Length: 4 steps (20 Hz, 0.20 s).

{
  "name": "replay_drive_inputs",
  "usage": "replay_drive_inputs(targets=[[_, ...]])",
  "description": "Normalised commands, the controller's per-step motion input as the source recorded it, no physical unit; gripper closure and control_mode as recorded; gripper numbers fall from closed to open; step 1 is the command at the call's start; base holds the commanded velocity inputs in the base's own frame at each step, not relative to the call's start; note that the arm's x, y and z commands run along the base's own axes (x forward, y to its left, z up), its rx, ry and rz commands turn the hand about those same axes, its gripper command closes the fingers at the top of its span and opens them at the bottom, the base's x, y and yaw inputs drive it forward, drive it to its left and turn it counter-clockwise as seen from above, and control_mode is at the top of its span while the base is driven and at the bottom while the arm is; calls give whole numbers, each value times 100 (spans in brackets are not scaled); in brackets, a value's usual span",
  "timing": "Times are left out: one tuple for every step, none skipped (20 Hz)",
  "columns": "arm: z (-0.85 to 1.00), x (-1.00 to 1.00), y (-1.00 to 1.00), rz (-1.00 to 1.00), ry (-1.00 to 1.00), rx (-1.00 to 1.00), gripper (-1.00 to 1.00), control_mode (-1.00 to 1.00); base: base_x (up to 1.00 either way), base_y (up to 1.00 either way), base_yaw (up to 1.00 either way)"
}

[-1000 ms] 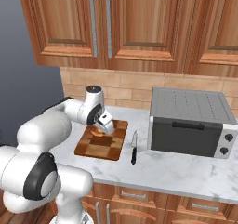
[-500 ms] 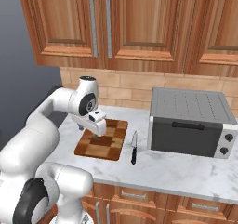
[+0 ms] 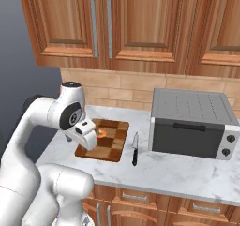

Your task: Retrieve the shrimp from the fridge and place it on the cutting board.

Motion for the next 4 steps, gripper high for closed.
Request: replay_drive_inputs(targets=[[52, -38, 32, 0, 0, -13, -100, -100, 0, 0, 0], [56, -29, 46, 0, 0, -16, -100, -100, 0, 0, 0], [56, -23, 48, 1, 0, -17, -100, -100, 0, 0, 0], [56, -17, 56, 1, -1, -19, -100, -100, 0, 0, 0]])
